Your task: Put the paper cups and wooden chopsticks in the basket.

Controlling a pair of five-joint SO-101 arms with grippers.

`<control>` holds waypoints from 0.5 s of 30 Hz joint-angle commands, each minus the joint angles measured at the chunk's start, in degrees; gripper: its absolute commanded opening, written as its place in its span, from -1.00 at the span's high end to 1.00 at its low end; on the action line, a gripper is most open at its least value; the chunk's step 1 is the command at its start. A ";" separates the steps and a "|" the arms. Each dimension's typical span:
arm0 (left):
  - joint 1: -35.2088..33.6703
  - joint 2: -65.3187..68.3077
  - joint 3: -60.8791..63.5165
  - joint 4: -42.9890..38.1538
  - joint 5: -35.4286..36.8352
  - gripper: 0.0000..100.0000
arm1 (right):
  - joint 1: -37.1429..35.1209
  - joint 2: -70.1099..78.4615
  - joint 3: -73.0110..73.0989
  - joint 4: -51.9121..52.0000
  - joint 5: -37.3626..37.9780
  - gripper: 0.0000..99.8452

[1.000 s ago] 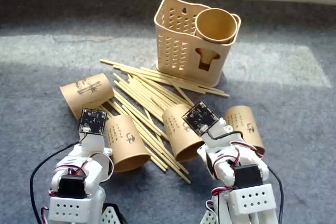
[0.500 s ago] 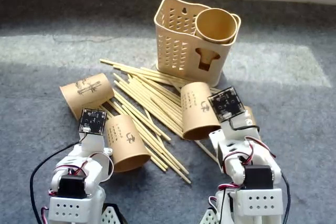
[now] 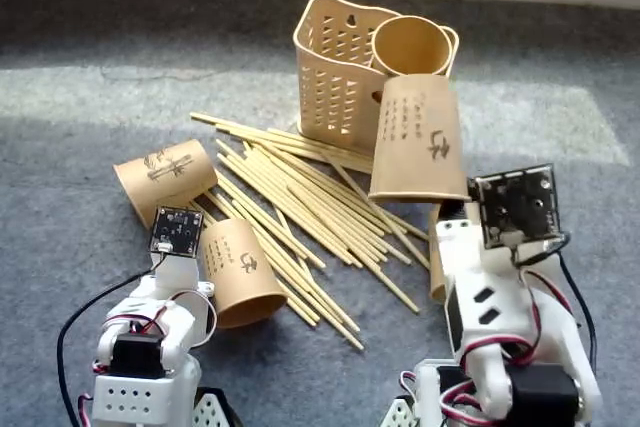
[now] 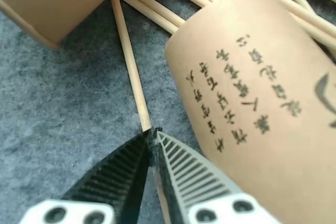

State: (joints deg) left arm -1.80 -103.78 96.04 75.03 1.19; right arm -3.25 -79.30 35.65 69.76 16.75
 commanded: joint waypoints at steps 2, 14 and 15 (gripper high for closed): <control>-0.13 -0.57 1.10 0.26 -0.44 0.99 | 0.31 1.80 -8.48 -2.86 -4.57 0.99; -0.13 -0.57 1.10 0.26 -0.44 0.99 | 0.31 17.36 -24.84 -11.74 -14.42 0.99; -0.13 -0.57 1.10 0.26 -0.44 0.99 | 0.31 17.89 -25.80 -12.70 -15.03 0.99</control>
State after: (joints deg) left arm -1.80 -103.78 96.04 75.03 1.19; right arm -3.34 -63.74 14.29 60.70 3.65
